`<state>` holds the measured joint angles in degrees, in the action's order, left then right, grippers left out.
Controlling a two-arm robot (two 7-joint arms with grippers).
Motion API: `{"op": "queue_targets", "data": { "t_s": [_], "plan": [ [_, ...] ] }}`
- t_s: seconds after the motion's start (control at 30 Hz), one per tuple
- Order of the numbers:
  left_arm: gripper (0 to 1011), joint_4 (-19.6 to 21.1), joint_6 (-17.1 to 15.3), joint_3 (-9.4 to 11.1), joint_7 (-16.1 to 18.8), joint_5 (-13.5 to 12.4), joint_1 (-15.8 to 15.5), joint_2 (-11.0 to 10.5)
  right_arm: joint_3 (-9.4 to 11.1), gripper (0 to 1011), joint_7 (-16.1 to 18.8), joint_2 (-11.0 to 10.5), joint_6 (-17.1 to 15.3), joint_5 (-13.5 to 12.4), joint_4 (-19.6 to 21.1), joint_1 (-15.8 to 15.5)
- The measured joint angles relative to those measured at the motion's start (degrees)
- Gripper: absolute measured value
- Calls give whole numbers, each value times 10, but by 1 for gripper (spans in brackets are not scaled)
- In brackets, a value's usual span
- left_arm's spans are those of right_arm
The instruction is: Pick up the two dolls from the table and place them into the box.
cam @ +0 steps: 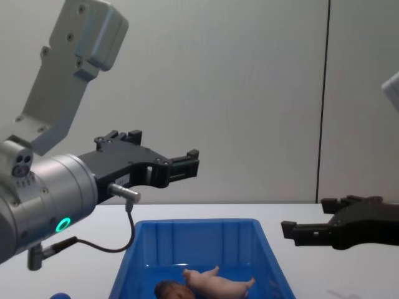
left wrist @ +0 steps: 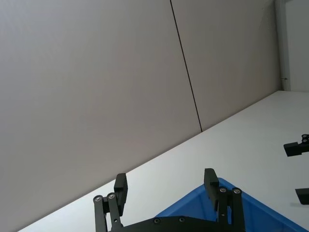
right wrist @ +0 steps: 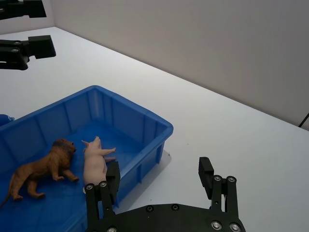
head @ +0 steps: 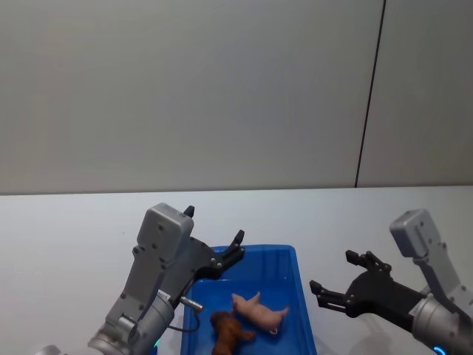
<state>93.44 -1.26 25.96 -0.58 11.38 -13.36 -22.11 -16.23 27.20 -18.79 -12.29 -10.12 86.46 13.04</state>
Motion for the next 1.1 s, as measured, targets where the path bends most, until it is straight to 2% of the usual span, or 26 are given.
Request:
{"op": "queue_targets", "data": {
  "t_s": [0.33,0.53,0.83,1.1],
  "plan": [
    [1001,30,-29,-7,27,9,25,-21,4,1001,-4,-8,5,-2,5,-8],
    [1001,61,-53,-13,68,36,60,-46,6,1001,-5,-11,7,-3,6,-10],
    [1001,96,-70,-23,123,80,112,-80,7,1001,-6,-13,8,-4,8,-12],
    [1001,106,-76,-30,147,110,145,-101,7,1001,-6,-14,8,-4,8,-13]
  ]
}}
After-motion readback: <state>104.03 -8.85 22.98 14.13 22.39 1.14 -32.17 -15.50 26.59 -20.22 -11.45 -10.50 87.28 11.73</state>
